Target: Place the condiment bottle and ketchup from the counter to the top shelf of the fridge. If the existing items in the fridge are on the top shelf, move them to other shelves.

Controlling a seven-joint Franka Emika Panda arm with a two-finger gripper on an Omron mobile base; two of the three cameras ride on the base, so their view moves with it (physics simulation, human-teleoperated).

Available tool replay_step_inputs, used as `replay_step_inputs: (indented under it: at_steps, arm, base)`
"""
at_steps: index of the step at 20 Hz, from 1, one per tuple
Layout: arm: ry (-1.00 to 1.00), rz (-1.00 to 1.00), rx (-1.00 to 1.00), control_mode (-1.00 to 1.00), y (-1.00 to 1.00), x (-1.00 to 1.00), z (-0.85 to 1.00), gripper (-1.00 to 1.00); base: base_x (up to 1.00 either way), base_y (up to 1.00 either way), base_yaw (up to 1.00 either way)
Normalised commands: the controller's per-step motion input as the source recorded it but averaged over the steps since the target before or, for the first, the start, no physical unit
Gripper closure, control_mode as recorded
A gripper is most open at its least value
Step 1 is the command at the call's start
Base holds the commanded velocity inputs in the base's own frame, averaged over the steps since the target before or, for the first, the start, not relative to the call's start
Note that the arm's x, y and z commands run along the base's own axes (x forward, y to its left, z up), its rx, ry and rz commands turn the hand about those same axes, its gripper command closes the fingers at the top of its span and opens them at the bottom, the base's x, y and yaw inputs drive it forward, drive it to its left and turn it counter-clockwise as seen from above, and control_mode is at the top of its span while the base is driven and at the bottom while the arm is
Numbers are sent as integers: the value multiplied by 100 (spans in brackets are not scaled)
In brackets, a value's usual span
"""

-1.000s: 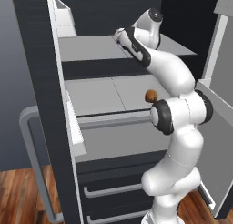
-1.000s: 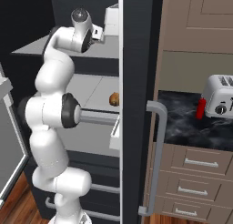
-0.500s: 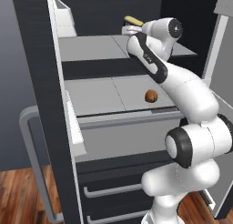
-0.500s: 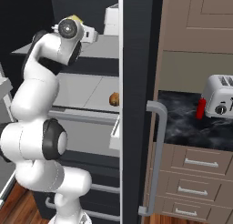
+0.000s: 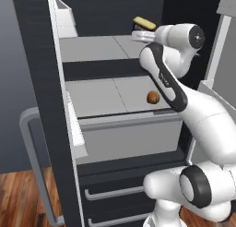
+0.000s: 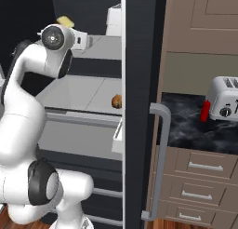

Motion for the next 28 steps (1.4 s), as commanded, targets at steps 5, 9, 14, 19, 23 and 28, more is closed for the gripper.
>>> replay_step_inputs:
  at_steps: [5,9,14,19,23,28]
  arm:
    - [8,0,-14,-100,0,-100,-21,100]
    - [25,-1,-21,-100,18,-100,-51,100]
    - [54,-14,-7,-100,27,-100,-85,100]
    - [44,-19,9,-100,16,-94,-80,100]
    - [22,-12,30,-100,2,-28,-51,100]
    - [-10,-20,14,-100,30,62,-53,100]
  base:
    - [0,0,0]
    - [0,0,0]
    - [0,0,0]
    - [0,0,0]
    - [0,0,0]
    - [0,0,0]
